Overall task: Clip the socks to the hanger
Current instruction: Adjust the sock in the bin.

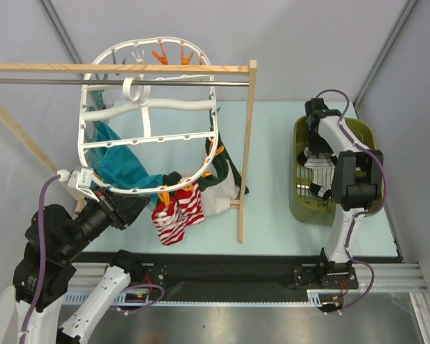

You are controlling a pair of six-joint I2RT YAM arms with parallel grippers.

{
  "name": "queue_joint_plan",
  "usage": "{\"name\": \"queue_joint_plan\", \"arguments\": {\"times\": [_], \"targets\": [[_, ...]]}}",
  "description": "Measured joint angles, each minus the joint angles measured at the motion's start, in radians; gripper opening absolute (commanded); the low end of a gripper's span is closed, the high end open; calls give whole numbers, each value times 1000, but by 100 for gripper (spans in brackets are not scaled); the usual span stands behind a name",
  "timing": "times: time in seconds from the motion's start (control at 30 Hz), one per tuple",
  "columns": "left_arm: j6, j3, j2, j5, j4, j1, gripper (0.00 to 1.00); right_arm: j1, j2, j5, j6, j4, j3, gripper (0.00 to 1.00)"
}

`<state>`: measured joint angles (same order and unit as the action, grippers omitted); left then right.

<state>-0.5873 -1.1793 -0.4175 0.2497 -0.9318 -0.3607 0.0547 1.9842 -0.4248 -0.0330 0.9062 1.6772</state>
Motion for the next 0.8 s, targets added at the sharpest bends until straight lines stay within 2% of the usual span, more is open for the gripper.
{"name": "queue_joint_plan", "arguments": {"times": [0.17,0.3,0.4,0.53,0.8], "targets": [[0,4,-3,2,7,0,0,-21,-8,-30,-32,-104,-78,57],[-1,4,-3,2,9,0,0,-71,-129,27,-122,-228,-226,66],[0,4,-3,2,9,0,0,-125,-256,95,-229,-334,-361,63],[-2,5,-2,2,10,0,0,-187,-346,113,-401,-419,-446,61],[-15,19,1,16,27,0,0,-204,-224,50,-634,-475,-338,61]]}}
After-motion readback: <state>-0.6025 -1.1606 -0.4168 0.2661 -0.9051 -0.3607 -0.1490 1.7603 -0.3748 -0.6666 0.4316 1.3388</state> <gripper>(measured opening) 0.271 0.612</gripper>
